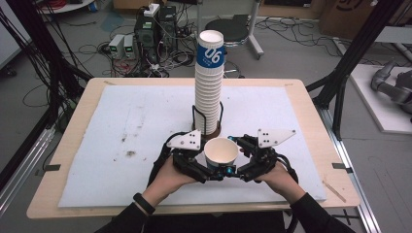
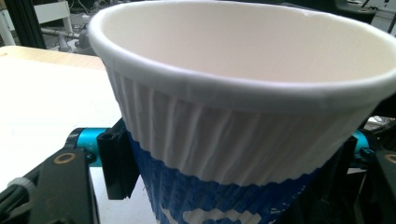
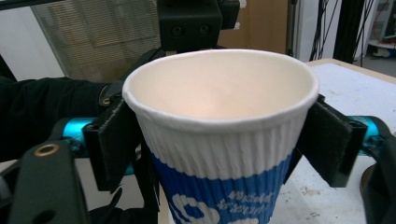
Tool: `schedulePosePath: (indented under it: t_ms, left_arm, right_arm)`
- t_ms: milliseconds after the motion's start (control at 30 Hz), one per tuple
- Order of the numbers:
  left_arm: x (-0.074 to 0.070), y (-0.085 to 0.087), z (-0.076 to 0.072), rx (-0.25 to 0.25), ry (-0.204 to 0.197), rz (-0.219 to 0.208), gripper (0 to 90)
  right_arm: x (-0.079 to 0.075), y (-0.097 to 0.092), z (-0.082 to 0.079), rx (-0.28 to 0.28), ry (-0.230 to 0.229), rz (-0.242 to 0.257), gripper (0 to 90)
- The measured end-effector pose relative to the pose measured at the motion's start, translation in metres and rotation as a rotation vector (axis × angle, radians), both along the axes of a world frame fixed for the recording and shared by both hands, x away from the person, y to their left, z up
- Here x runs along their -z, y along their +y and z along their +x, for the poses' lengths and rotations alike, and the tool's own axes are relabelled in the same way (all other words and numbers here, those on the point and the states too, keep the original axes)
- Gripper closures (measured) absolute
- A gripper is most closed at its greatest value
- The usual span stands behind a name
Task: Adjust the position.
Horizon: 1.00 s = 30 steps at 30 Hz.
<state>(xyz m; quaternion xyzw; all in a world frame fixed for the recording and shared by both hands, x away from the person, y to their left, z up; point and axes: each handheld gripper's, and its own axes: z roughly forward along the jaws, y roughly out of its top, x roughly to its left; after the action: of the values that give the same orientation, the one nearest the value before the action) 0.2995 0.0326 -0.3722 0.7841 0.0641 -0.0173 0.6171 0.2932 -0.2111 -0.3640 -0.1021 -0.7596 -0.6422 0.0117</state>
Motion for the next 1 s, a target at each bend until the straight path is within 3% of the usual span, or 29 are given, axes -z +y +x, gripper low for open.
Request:
schedulePosePath:
  t_ms: [367, 733, 1000]
  left_arm:
    - [-0.007, 0.013, 0.004, -0.030, -0.018, -0.010, 25.8]
    - [-0.015, 0.020, 0.004, -0.055, -0.031, -0.039, 25.8]
    - [-0.018, 0.021, 0.003, -0.063, -0.025, -0.063, 25.9]
  right_arm:
    - [-0.002, -0.014, 0.004, 0.007, -0.022, 0.000, 18.9]
    - [0.007, -0.016, 0.007, 0.025, -0.039, -0.076, 19.0]
    - [0.017, -0.010, 0.007, 0.004, -0.030, -0.094, 19.0]
